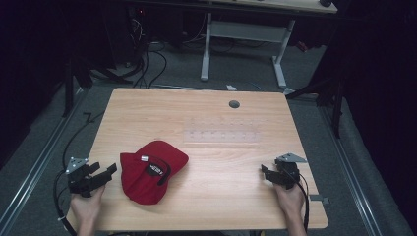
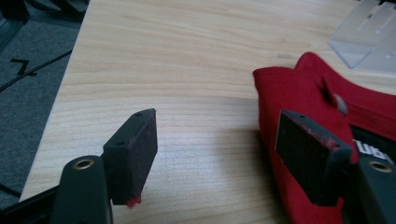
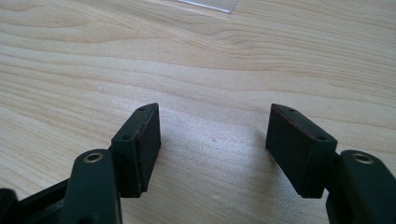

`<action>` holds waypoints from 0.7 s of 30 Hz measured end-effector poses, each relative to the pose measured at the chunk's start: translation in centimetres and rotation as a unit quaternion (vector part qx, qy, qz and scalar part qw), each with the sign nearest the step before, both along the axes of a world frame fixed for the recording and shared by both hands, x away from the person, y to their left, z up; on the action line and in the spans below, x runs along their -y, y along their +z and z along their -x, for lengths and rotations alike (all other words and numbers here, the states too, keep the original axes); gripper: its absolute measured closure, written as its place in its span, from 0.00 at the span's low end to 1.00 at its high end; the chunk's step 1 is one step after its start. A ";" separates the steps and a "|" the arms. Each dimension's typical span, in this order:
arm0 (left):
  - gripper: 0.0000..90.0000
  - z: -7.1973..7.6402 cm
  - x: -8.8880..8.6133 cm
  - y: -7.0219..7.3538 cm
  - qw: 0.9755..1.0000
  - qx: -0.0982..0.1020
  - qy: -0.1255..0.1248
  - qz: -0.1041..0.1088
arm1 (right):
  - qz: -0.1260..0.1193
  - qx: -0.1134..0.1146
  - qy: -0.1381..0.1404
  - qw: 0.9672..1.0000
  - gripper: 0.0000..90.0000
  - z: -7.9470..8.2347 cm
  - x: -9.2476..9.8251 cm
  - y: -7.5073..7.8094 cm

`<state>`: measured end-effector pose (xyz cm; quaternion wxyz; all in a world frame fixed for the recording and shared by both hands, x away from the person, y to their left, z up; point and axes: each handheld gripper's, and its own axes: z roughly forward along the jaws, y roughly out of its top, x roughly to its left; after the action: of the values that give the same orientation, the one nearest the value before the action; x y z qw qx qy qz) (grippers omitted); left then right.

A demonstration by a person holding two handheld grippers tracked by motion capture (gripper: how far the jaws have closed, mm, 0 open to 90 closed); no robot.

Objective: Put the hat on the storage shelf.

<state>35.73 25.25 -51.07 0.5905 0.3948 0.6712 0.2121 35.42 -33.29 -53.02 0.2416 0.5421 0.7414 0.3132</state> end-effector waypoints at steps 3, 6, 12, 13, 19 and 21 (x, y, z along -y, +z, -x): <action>0.30 0.6 0.4 0.4 1.000 0.002 -0.015 0.002 | 0.000 0.000 0.000 1.000 0.40 0.0 0.0 0.0; 0.29 0.8 1.1 0.5 1.000 0.000 -0.030 0.007 | 0.000 0.000 0.000 1.000 0.40 0.0 0.0 0.0; 0.27 0.4 2.6 0.0 0.998 -0.017 -0.053 0.009 | 0.000 0.000 0.000 1.000 0.39 0.0 0.0 0.0; 0.27 0.3 2.8 -0.1 0.998 -0.020 -0.055 0.010 | 0.000 0.000 0.000 1.000 0.39 0.0 0.0 0.0; 0.26 -0.6 3.9 -0.6 0.997 -0.035 -0.066 0.008 | 0.000 -0.001 0.001 1.000 0.39 0.0 0.0 0.0; 0.26 -0.9 4.3 -0.7 0.997 -0.036 -0.068 0.001 | 0.000 -0.001 0.001 1.000 0.39 0.0 0.0 0.0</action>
<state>36.58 20.95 -51.72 0.5791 0.4462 0.6642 0.1562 35.39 -33.25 -53.02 0.2408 0.5413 0.7423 0.3131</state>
